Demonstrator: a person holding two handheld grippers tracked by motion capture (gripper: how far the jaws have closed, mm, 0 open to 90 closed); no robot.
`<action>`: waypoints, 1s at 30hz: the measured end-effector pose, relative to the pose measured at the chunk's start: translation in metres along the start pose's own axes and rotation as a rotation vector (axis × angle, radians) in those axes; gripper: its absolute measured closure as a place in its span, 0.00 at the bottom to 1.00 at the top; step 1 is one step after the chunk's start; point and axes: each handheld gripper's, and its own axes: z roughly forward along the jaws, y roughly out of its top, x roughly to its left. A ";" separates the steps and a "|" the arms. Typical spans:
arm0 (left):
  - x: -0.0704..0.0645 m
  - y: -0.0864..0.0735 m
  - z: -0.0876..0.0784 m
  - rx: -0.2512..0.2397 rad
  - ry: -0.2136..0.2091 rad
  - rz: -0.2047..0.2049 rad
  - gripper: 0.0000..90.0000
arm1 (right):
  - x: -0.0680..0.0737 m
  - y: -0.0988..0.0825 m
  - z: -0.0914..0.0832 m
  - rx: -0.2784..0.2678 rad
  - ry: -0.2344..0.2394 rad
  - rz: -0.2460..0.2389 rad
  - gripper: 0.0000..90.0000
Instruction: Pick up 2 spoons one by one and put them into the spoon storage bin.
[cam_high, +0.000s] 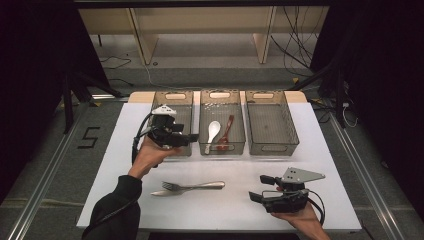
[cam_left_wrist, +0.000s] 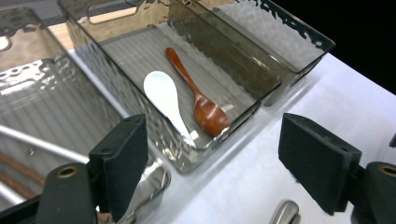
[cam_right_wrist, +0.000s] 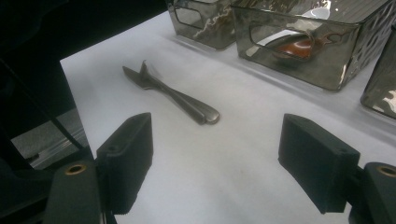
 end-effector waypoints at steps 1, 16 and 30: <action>0.000 -0.003 -0.002 0.003 0.001 0.001 0.26 | 0.000 0.000 0.000 0.000 0.001 0.000 0.30; 0.005 -0.041 -0.024 0.004 0.005 -0.011 0.24 | -0.002 -0.002 -0.002 -0.003 -0.005 0.008 0.30; 0.001 -0.072 -0.035 -0.045 -0.019 -0.012 0.23 | -0.001 -0.003 -0.002 0.000 -0.011 0.008 0.30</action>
